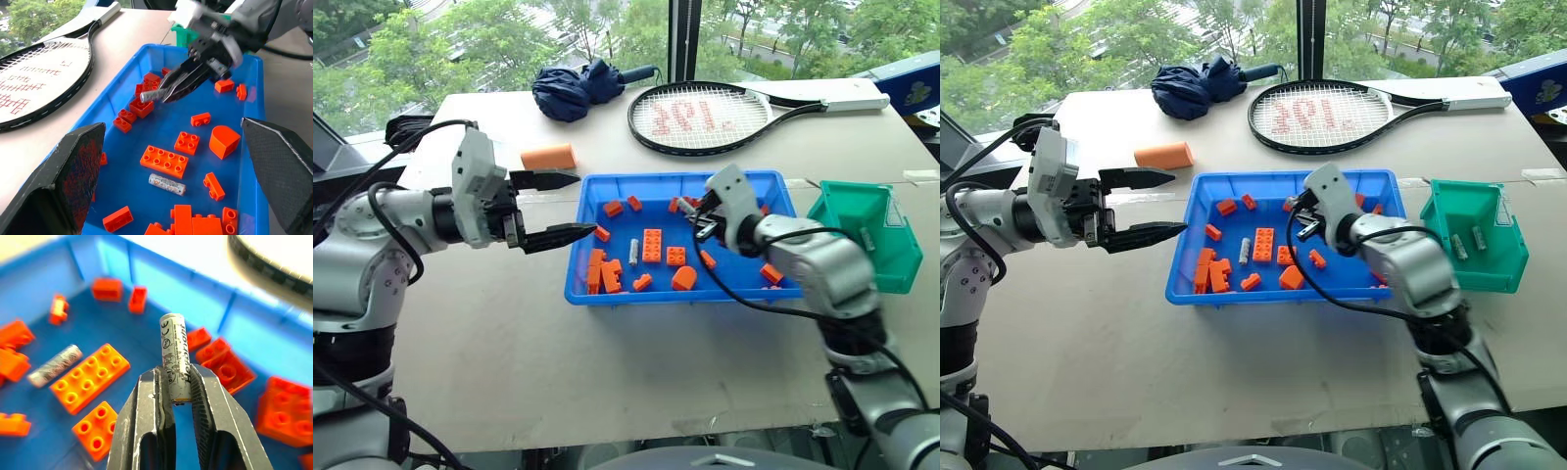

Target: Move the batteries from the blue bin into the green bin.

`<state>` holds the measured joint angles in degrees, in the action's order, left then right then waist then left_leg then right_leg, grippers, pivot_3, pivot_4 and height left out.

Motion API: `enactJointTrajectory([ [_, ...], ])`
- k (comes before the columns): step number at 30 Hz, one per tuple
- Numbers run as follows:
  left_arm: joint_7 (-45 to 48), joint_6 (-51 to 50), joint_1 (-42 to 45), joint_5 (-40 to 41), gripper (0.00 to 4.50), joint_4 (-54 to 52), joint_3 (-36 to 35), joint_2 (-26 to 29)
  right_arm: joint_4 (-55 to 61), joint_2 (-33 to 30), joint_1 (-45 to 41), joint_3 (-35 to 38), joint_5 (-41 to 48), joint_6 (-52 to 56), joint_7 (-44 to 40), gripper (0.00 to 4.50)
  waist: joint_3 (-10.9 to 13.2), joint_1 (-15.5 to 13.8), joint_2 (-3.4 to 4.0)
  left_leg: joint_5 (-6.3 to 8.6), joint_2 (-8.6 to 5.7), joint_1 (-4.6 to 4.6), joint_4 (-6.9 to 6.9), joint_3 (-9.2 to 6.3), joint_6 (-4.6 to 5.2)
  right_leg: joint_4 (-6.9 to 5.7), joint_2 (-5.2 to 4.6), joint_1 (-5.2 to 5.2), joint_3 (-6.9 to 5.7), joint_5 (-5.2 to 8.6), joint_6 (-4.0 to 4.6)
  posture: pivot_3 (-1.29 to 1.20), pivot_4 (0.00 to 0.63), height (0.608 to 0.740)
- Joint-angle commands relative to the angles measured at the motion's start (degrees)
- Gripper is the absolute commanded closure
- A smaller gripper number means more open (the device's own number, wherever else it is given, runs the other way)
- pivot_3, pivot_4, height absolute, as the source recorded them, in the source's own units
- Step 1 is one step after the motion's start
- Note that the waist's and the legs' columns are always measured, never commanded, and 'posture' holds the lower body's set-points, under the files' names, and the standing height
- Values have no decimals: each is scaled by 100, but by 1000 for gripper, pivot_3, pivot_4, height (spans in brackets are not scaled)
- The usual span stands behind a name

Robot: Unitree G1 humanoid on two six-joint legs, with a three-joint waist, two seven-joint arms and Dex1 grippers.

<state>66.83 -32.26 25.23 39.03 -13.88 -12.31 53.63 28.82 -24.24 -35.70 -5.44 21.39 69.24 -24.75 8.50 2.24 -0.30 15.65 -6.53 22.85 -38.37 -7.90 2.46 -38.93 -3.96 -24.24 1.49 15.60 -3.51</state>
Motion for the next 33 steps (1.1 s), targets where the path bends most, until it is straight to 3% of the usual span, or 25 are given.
enactJointTrajectory([
  [1,37,-12,289,141,0,-236,99,-44,885,-734,192,1058,351,696,-201,4442,-1,-26,-1,0,0,0,0,-1,0,1,-1,1,-1,0,0,0,150,740],
  [7,338,-118,742,289,0,-312,542,-177,596,-2505,1644,2649,-10,501,-504,4442,0,-153,0,1,-3,-2,-1,5,1,2,-5,6,2,0,0,0,150,740],
  [12,575,52,1014,66,0,-133,886,-309,-17,-2770,2465,3241,-217,-102,-533,4442,-1,-122,1,0,0,-12,-2,20,1,-6,-4,9,17,0,-1,0,150,740],
  [17,789,311,1102,-283,0,35,1177,-308,-448,-2879,2845,3253,-256,-717,-765,4442,-1,-130,1,0,3,-18,-1,27,1,-11,0,9,25,0,-1,0,150,740],
  [18,802,334,1104,-330,0,62,1189,-305,-459,-2895,2876,3257,-218,-783,-832,3477,-1,-136,1,0,3,-18,-1,28,1,-10,-1,9,25,0,-1,0,150,740],
  [25,854,505,1151,-709,0,316,1272,-297,-434,-2748,2898,3586,-52,-1258,-1004,65,-1,-158,1,0,2,-16,-2,25,2,-6,-1,10,22,0,-1,0,150,740],
  [29,920,673,1176,-954,0,576,1296,-299,-143,-2586,2941,3687,383,-1726,-1411,65,-1,-160,1,0,3,-16,-2,22,2,-5,-1,11,18,0,-1,0,150,740],
  [33,951,787,1066,-1046,0,747,1117,-220,191,-2350,2594,3330,865,-1742,-1469,65,-1,-135,1,0,3,-16,-2,21,2,-4,-1,12,18,0,-1,0,150,740],
])
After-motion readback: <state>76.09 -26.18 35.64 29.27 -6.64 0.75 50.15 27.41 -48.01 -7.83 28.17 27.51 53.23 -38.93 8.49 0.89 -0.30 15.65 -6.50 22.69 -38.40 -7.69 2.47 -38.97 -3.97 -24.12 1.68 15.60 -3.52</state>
